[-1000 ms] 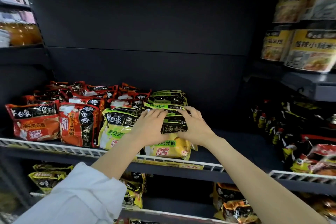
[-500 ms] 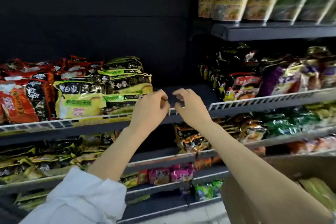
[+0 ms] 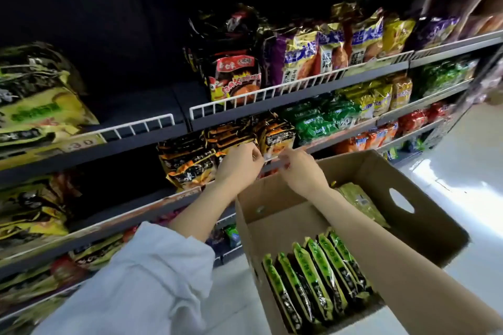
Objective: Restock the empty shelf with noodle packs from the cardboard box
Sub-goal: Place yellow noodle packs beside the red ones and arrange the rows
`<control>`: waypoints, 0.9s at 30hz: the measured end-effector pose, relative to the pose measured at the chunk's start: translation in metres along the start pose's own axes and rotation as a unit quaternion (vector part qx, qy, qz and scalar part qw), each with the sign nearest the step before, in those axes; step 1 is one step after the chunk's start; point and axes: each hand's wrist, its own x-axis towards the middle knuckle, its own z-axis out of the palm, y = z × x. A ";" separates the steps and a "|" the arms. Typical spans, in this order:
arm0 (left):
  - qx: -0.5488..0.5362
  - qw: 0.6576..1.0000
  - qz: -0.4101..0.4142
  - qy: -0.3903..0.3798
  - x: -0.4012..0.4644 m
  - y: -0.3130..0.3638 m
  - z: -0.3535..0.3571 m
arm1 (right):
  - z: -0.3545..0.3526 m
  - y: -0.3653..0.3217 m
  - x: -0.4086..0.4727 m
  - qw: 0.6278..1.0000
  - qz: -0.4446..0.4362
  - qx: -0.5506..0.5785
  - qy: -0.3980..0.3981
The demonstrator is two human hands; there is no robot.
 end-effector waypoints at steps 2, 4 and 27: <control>-0.006 0.999 -0.016 -0.043 0.011 0.024 0.042 | -0.007 0.045 0.000 0.999 0.027 -0.014 -0.032; -0.018 0.995 -0.047 -0.085 0.019 0.045 0.083 | -0.014 0.091 0.001 0.996 0.050 -0.023 -0.067; -0.399 0.737 -0.533 -0.119 0.070 0.075 0.358 | 0.046 0.320 0.022 0.941 0.115 -0.117 -0.297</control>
